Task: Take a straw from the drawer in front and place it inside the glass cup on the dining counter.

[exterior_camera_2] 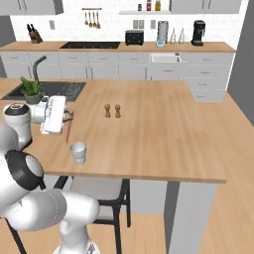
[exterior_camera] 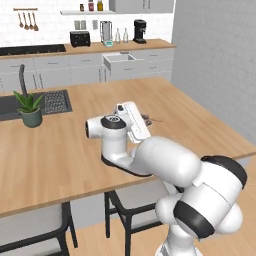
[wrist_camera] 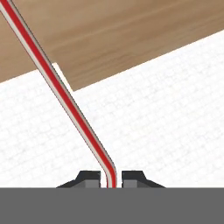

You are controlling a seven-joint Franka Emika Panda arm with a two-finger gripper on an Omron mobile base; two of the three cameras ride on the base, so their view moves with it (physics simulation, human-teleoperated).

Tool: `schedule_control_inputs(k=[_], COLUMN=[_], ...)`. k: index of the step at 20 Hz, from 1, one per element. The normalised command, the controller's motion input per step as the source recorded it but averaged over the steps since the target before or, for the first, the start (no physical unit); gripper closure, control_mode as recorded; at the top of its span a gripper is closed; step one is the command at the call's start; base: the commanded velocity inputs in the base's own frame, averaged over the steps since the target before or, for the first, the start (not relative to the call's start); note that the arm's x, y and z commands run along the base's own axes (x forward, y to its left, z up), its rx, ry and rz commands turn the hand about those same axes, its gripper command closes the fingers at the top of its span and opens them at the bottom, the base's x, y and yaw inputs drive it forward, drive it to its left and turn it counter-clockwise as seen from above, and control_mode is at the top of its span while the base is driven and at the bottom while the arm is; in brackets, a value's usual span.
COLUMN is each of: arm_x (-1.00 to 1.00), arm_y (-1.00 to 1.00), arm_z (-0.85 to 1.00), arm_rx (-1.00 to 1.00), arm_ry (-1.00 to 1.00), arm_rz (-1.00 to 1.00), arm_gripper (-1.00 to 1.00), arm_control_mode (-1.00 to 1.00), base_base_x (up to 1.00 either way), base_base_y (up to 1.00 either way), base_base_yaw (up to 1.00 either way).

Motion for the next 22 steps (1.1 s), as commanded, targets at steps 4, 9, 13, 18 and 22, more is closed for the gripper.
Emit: schedule_control_inputs(k=[4, 9, 13, 18, 22], arm_x=[0.21, 0.43, 0.4, 0.27, 0.32], arm_y=[-0.08, -0.09, 0.0, 0.04, 0.11], arm_z=[-0.22, -0.16, -0.2, -0.31, -0.28], arm_rx=[-0.07, -0.06, -0.06, -0.01, 0.0], arm_ry=[0.15, 0.11, 0.07, 0.1, 0.06], arm_rz=[0.0, 0.0, 0.0, 0.0, 0.0], arm_gripper=[1.0, 1.0, 1.0, 1.0, 1.0], arm_control_mode=[-1.0, -1.0, -1.0, -1.0, -1.0], base_base_x=[0.0, 0.0, 0.0, 0.0, 0.0], base_base_y=[0.0, 0.0, 0.0, 0.0, 0.0], base_base_yaw=[0.0, 0.0, 0.0, 0.0, 0.0])
